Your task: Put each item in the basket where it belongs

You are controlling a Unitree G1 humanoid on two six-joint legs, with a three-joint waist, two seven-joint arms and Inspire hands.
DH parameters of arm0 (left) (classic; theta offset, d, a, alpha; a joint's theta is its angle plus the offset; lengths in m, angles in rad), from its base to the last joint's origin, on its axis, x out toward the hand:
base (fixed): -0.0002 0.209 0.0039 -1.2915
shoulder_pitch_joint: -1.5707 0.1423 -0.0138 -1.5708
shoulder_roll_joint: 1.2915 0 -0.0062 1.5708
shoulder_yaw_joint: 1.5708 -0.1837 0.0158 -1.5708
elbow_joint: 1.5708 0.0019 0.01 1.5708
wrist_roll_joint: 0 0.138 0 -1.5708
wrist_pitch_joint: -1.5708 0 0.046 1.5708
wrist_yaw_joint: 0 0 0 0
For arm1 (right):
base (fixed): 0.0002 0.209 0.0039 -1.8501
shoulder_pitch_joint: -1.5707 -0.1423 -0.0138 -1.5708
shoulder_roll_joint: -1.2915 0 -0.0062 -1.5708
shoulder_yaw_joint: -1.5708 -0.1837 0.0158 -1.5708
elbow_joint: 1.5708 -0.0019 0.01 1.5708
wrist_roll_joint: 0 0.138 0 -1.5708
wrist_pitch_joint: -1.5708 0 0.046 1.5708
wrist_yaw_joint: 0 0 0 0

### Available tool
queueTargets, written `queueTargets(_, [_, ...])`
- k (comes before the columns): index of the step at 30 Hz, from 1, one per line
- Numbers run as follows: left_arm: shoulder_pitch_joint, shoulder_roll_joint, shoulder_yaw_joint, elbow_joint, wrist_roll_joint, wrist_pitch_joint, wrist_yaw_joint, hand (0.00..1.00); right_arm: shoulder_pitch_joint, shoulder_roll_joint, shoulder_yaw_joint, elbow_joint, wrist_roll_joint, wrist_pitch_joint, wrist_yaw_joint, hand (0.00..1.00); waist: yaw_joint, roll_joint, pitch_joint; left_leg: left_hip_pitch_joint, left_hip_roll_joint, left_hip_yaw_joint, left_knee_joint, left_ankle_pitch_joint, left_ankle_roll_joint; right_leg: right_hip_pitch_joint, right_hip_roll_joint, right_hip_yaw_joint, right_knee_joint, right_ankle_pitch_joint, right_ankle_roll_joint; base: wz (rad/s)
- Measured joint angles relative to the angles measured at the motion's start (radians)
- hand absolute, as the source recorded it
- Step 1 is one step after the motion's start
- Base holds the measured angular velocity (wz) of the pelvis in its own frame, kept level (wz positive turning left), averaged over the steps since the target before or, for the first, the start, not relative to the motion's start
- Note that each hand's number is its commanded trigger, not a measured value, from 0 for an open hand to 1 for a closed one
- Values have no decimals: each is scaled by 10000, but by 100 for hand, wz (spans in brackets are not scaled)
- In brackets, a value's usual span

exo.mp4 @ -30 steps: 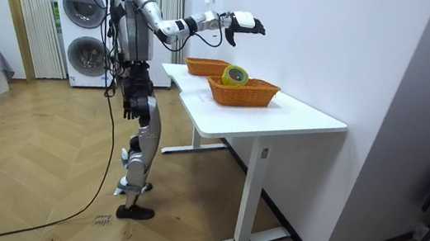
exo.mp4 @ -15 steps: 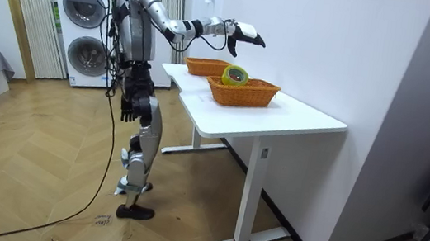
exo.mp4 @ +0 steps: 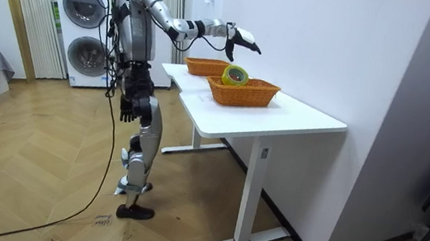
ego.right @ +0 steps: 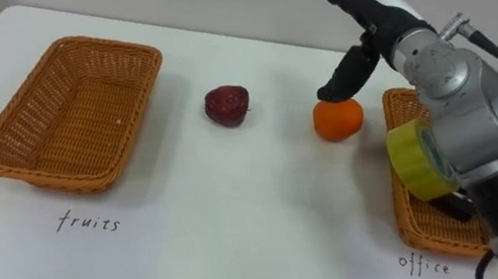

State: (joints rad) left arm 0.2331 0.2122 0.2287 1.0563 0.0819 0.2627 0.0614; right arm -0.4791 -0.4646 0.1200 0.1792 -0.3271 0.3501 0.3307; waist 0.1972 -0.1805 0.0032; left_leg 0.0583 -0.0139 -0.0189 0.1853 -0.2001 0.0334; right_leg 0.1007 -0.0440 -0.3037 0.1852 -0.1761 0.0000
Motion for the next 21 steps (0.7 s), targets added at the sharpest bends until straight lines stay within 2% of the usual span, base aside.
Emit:
queueTargets(7, [-106, -7, -180, -36, 161, 197, -2, 0, -259, 0, 149, 539, -1, 145, 374, 0, 30, -2, -2, -54, -11, 0, 25, 0, 0, -10, -4, -6, 0, 0, 0, 0])
queueTargets(17, [-198, 39, -177, -260, 641, 203, 6, 0, -412, 1, 567, 926, -1154, 228, 886, 0, 100, 6, 5, -85, -16, -83, 53, 1, -4, 29, 8, -17, -10, 0, -1, 1])
queueTargets(21, [-298, 41, -182, -268, 709, 192, 33, 0, -412, 0, 569, 1047, -1190, 228, 1109, 0, 276, 13, 17, -96, -19, -97, 51, 1, -4, 18, 12, -12, -16, 0, -1, 0])
